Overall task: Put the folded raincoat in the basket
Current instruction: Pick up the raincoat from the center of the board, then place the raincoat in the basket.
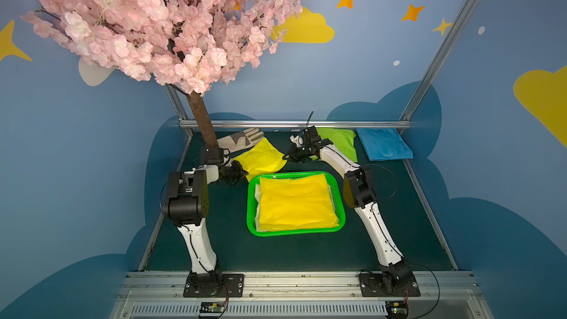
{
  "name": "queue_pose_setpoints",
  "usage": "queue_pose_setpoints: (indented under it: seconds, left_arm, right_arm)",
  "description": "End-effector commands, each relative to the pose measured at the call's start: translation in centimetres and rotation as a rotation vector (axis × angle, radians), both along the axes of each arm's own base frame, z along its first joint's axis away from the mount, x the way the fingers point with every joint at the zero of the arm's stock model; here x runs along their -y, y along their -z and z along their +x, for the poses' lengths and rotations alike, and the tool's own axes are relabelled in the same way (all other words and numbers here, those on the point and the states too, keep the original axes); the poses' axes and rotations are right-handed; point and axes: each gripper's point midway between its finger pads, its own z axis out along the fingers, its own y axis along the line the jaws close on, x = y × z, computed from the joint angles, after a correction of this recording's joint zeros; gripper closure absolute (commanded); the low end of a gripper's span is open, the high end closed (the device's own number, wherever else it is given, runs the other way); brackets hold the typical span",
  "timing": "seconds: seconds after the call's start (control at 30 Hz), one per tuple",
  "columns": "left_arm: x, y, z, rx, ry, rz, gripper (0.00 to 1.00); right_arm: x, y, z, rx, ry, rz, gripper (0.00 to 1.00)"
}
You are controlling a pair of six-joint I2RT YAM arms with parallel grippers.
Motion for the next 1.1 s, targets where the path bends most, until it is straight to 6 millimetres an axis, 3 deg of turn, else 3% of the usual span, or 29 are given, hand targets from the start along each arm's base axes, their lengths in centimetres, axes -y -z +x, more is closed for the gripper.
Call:
queue_pose_setpoints:
  seconds: [0.0, 0.27, 0.5, 0.67, 0.83, 0.97, 1.07]
  left_arm:
    - [-0.2, -3.7, 1.1, 0.071, 0.004, 0.038, 0.98]
    - [-0.4, -9.3, 2.6, 0.157, 0.008, 0.057, 0.98]
    - [1.2, -14.6, 0.8, 0.218, 0.055, 0.015, 0.98]
    - [3.9, -17.0, -2.0, 0.209, 0.134, -0.05, 0.98]
    - [7.5, -18.2, -6.2, 0.193, 0.23, -0.046, 0.98]
    - [10.3, -17.2, -9.8, 0.144, 0.298, -0.066, 0.98]
    - [11.9, -15.3, -12.1, 0.102, 0.341, -0.042, 0.98]
  right_arm:
    - [-0.6, -7.4, 0.0, 0.15, -0.024, 0.059, 1.0]
    - [0.6, -11.4, -0.5, 0.2, 0.0, 0.058, 1.0]
    - [2.7, -15.6, -3.4, 0.172, 0.039, 0.029, 1.0]
    - [5.2, -16.9, -8.6, 0.094, 0.033, 0.0, 1.0]
    - [9.0, -14.6, -15.4, -0.018, 0.071, -0.051, 1.0]
    - [12.1, -12.3, -20.8, -0.071, 0.095, -0.085, 1.0]
    - [14.1, -10.8, -24.1, -0.087, 0.103, -0.118, 1.0]
